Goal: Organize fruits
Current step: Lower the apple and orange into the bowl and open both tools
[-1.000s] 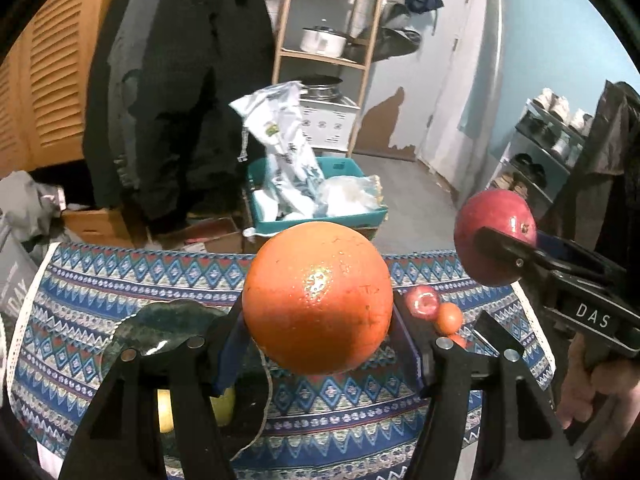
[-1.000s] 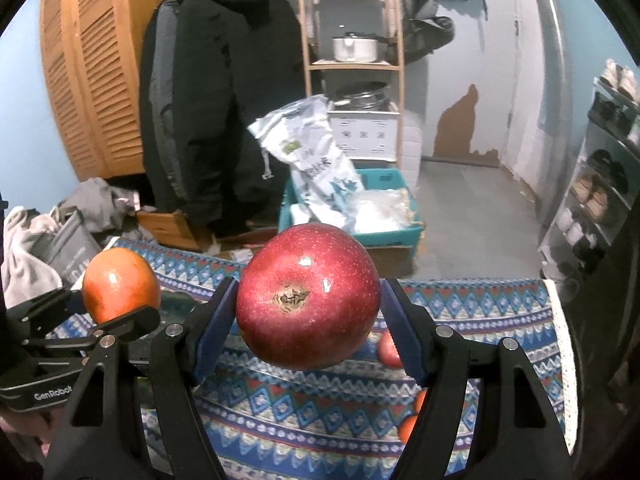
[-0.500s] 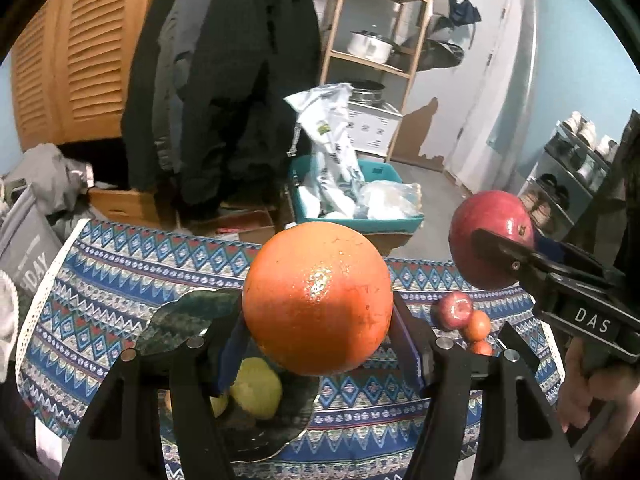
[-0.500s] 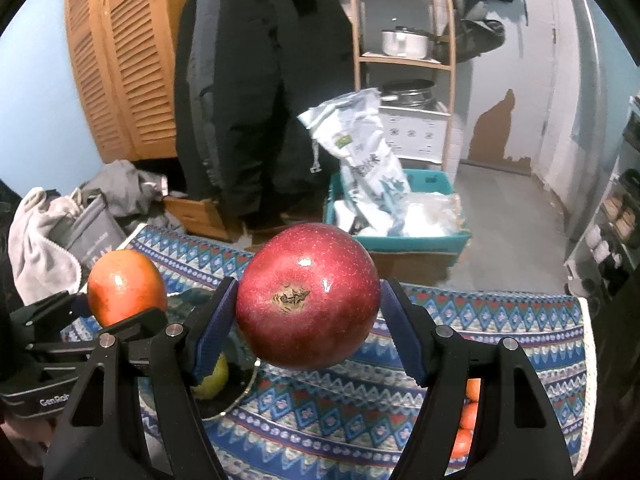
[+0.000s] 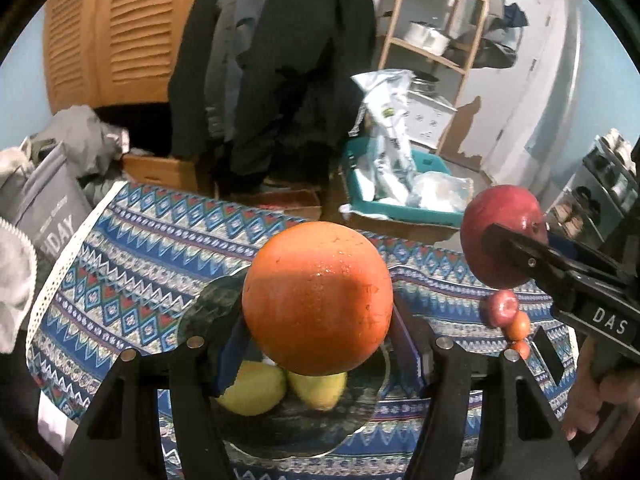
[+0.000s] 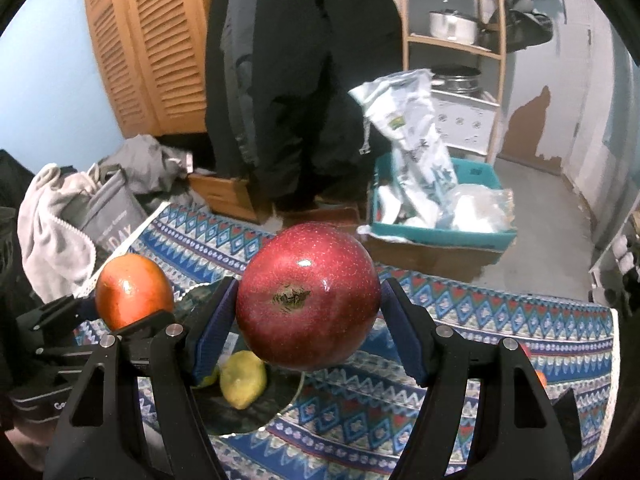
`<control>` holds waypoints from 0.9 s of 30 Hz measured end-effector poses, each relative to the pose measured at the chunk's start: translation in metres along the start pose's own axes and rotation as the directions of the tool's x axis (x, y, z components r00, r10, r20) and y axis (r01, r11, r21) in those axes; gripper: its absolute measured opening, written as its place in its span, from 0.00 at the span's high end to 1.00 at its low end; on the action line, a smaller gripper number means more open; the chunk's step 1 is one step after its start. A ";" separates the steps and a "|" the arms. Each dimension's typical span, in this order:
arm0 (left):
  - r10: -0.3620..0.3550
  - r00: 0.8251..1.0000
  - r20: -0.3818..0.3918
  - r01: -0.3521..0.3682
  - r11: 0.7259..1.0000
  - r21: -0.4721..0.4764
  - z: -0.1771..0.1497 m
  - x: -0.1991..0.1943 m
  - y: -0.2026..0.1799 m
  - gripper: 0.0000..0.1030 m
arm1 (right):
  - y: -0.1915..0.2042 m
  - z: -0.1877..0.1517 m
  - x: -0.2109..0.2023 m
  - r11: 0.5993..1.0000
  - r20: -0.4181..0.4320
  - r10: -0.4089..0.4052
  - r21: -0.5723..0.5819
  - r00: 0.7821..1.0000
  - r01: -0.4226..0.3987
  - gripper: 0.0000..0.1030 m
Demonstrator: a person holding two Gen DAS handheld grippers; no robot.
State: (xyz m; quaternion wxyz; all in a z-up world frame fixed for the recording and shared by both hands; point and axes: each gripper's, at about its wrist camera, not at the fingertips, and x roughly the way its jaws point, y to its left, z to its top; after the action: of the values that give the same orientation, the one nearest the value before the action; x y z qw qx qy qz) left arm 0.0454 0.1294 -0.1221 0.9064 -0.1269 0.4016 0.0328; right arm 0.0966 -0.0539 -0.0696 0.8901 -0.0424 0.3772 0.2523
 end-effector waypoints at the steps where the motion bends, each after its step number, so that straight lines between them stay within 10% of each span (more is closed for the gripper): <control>1: 0.009 1.000 -0.010 -0.009 1.000 -0.013 -0.001 0.003 0.006 0.36 | 0.004 0.000 0.005 1.000 -0.005 0.007 -0.003 1.000 -0.007 0.30; 27: 0.074 0.962 -0.262 -0.114 0.984 -0.139 -0.037 0.098 0.074 0.36 | 0.039 -0.036 0.126 0.995 -0.233 0.096 0.006 0.968 -0.097 0.30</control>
State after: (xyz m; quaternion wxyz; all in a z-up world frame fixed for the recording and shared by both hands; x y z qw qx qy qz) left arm 0.0730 0.1868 -0.2336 0.8320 -0.1798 0.5171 0.0898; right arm 0.1282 0.0228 -0.1781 0.8263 -0.0558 0.4798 0.2897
